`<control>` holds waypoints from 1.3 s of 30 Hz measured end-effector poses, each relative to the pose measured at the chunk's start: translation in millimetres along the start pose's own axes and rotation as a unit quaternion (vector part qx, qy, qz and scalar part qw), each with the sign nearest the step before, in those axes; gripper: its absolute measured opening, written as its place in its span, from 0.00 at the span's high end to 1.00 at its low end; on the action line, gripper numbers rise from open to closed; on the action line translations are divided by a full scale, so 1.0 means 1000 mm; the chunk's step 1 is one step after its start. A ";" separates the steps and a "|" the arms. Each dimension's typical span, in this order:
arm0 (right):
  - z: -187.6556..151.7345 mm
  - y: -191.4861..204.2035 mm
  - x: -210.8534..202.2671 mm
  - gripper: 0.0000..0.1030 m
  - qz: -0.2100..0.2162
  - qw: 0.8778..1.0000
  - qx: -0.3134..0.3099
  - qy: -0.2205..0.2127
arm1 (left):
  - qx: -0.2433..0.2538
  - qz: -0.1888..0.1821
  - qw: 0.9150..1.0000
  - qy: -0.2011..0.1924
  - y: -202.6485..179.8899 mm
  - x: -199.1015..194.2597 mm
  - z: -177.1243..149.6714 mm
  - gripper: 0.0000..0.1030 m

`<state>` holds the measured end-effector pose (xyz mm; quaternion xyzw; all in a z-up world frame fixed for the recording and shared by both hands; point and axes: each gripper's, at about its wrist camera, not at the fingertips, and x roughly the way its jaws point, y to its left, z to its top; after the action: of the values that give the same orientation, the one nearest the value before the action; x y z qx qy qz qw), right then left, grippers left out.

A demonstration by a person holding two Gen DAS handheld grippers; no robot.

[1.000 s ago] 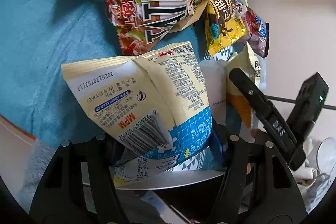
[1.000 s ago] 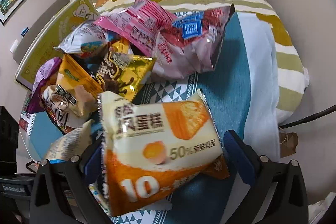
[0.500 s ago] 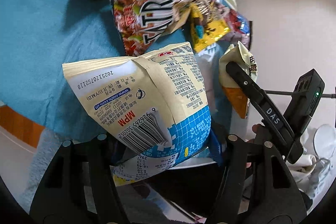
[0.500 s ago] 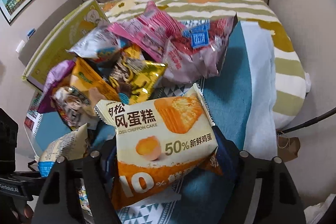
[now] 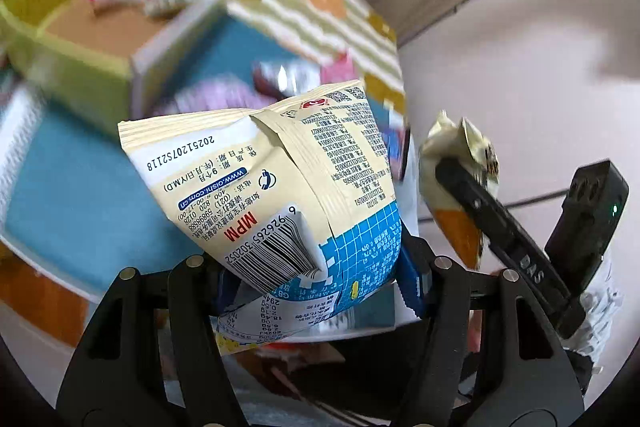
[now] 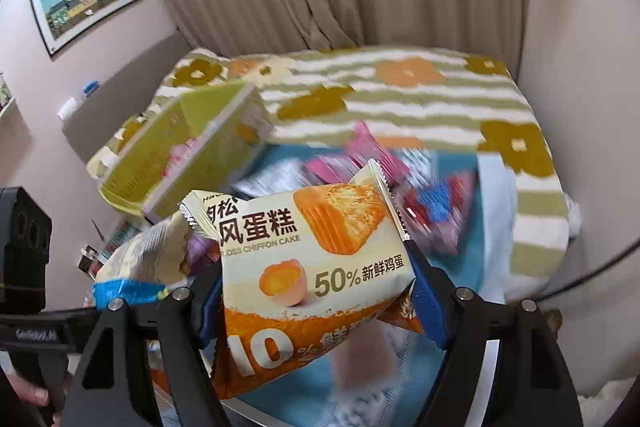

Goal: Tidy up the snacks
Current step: 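Carry both bags over the yellow box and open both tools to drop them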

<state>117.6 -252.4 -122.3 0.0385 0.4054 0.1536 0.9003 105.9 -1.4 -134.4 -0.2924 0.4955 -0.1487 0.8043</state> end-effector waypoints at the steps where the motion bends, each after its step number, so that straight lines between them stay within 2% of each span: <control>1: 0.007 0.009 -0.001 0.29 0.003 1.000 -0.005 -0.004 | 0.001 0.001 1.000 -0.009 0.006 -0.008 0.011 0.41; 7: 0.054 0.073 0.015 0.29 0.022 0.999 -0.028 -0.030 | 0.019 0.022 0.999 -0.038 0.051 -0.050 0.081 0.41; 12: 0.085 0.125 0.053 0.29 0.034 0.998 -0.036 -0.026 | 0.033 0.048 0.998 -0.038 0.087 -0.056 0.136 0.41; 15: 0.097 0.151 0.077 0.29 0.036 0.999 -0.035 -0.016 | 0.050 0.066 0.996 -0.025 0.110 -0.054 0.164 0.41; 20: 0.110 0.183 0.114 0.29 0.028 0.999 -0.027 0.008 | 0.093 0.082 0.991 0.042 0.146 -0.034 0.199 0.41; 22: 0.110 0.190 0.124 0.29 0.023 0.999 -0.020 0.016 | 0.108 0.087 0.988 0.062 0.155 -0.023 0.208 0.39; 24: 0.111 0.196 0.134 0.29 0.017 0.999 -0.014 0.023 | 0.123 0.088 0.986 0.076 0.162 -0.015 0.214 0.25; 25: 0.111 0.198 0.139 0.29 0.014 1.000 -0.011 0.025 | 0.128 0.092 0.984 0.078 0.164 -0.011 0.215 0.07; 26: 0.110 0.200 0.144 0.29 0.012 0.999 -0.009 0.029 | 0.132 0.097 0.984 0.076 0.166 -0.010 0.217 0.00; 34: 0.113 0.210 0.162 0.29 0.007 0.999 -0.014 0.052 | 0.137 0.116 0.982 0.058 0.177 -0.022 0.209 0.00; 37: 0.116 0.217 0.163 0.28 0.019 0.998 -0.032 0.052 | 0.127 0.124 0.983 0.041 0.178 -0.038 0.203 0.00; 39: 0.118 0.220 0.165 0.28 0.025 0.997 -0.048 0.055 | 0.117 0.139 0.983 0.012 0.179 -0.054 0.200 0.00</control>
<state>253.8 14.1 -118.9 -0.0034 0.4455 0.1977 0.8732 248.5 232.3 -139.7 -0.1228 0.5205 -0.0956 0.8396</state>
